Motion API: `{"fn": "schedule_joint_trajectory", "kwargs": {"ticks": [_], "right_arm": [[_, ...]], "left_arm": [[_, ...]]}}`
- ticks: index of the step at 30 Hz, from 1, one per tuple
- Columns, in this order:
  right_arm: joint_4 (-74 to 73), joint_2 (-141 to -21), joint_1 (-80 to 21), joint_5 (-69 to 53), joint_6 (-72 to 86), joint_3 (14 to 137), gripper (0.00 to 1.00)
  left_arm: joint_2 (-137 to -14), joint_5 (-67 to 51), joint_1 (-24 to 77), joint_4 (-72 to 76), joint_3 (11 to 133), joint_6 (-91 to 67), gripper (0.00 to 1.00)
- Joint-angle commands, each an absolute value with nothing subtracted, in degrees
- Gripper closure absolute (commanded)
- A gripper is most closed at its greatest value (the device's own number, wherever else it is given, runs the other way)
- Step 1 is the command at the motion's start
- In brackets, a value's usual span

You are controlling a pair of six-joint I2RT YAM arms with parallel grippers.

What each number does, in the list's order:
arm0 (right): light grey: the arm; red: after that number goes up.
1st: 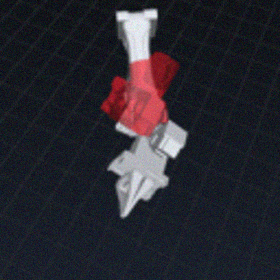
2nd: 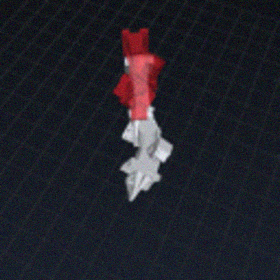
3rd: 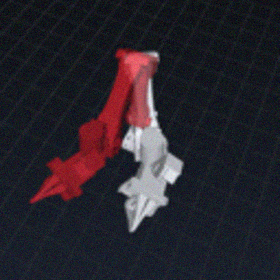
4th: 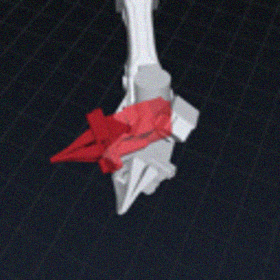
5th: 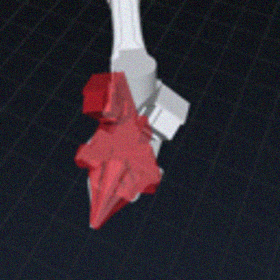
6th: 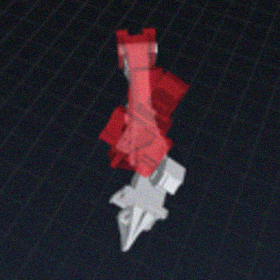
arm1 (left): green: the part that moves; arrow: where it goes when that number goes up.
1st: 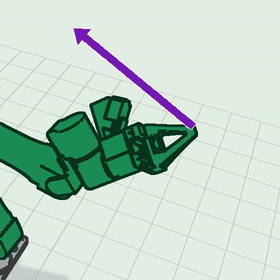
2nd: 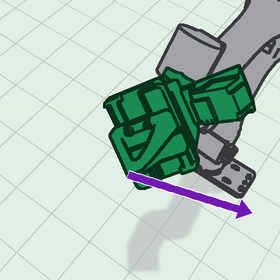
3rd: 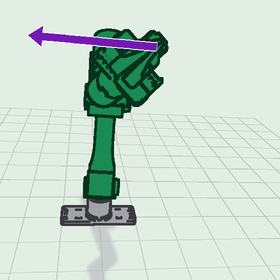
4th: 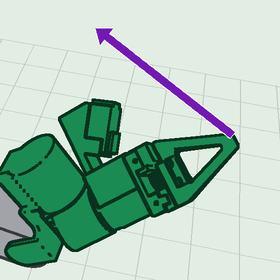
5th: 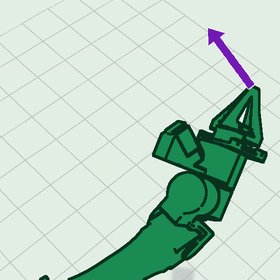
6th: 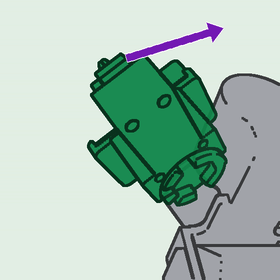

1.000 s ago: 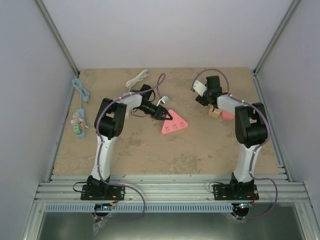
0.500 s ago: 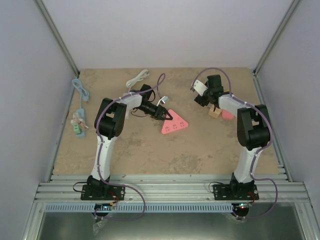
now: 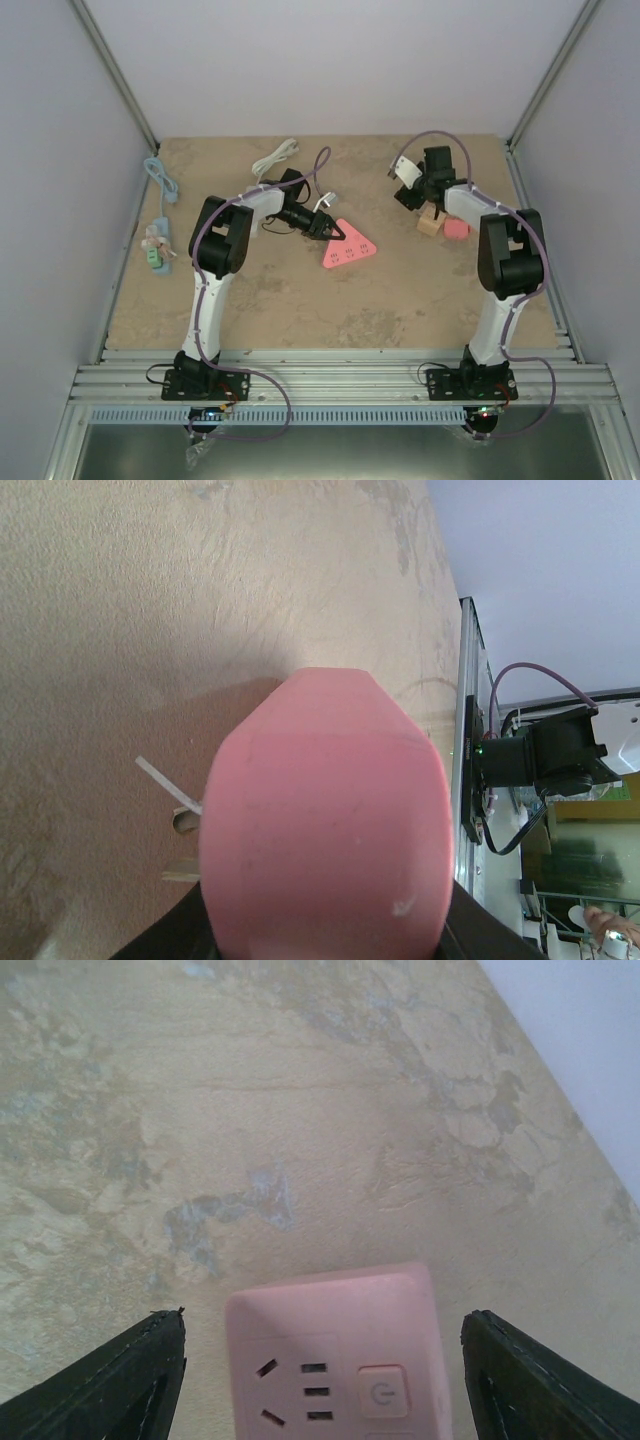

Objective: Pull the plug off the socket
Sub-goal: Place the socket at the center of the board.

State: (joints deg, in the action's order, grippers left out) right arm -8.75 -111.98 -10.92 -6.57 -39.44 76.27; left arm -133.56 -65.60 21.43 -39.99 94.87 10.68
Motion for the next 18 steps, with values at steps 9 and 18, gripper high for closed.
{"fn": "schedule_joint_trajectory", "kwargs": {"ticks": [9,18], "right_arm": [[-16.60,-113.61,-6.31,-18.11,-35.33,86.56,0.25],[-20.96,-117.60,-4.39,-22.47,-36.57,88.68,0.40]], "left_arm": [[-136.17,-57.14,20.65,-41.65,93.96,11.56,1.00],[-136.23,-57.17,20.65,-41.66,93.95,11.66,1.00]]}}
